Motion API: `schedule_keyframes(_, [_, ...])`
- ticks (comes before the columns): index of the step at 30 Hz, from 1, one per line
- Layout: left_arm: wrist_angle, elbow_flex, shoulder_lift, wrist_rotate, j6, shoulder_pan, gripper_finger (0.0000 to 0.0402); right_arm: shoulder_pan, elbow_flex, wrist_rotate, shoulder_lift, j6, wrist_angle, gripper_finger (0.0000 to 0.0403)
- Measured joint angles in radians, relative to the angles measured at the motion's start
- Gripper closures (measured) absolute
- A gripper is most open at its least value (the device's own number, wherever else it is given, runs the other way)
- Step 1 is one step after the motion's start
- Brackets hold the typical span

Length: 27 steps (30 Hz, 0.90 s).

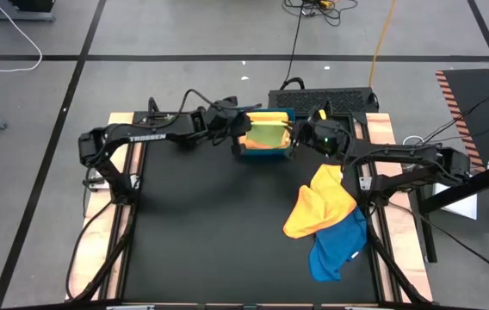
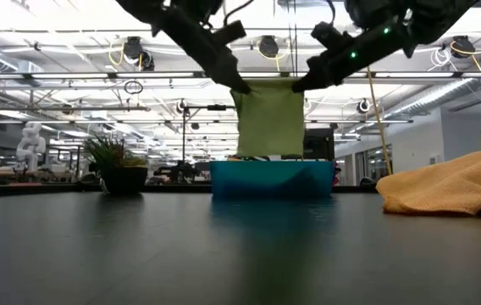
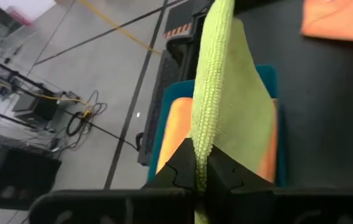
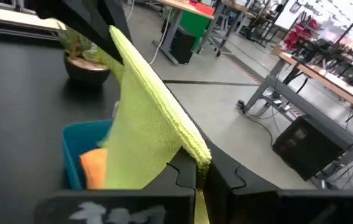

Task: Fold microfiber towels
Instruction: Stack the green microfiber cloth on top of the orange microfiber cloth into the blue bin

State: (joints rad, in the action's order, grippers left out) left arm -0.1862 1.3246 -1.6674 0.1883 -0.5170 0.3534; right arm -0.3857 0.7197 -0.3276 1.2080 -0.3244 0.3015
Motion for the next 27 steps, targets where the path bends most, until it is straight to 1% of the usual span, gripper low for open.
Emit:
schedule_keyframes(4, [0.028,0.027,-0.044,-0.042,0.001,0.044,0.0396,-0.09,-0.001,0.1,0.003,-0.002,0.001,0.0402])
schedule_keyframes(7, [0.038,0.042,-0.066,-0.045,0.003,0.067,0.0391,-0.129,0.0,0.155,0.003,-0.003,0.0,0.0402])
schedule_keyframes(11, [0.07,0.042,-0.084,-0.048,-0.004,0.085,0.0397,-0.156,0.0,0.18,0.003,-0.034,0.01,0.0403])
schedule_keyframes(14, [0.083,0.042,-0.083,-0.064,-0.004,0.093,0.0393,-0.171,0.0,0.194,0.005,-0.039,0.019,0.0403])
schedule_keyframes(17, [0.063,0.042,-0.077,-0.089,0.017,0.092,0.0392,-0.177,0.0,0.254,0.005,-0.013,0.0,0.0403])
schedule_keyframes(20, [0.042,0.041,-0.068,-0.091,0.026,0.078,0.0397,-0.171,0.0,0.304,0.004,0.01,-0.03,0.0403])
schedule_keyframes(23, [0.001,0.041,-0.069,-0.075,0.031,0.061,0.0392,-0.158,0.0,0.322,0.004,0.022,-0.065,0.0403])
schedule_keyframes(27, [-0.064,0.041,-0.069,-0.072,0.044,0.037,0.0397,-0.136,0.0,0.328,0.004,0.032,-0.104,0.0403])
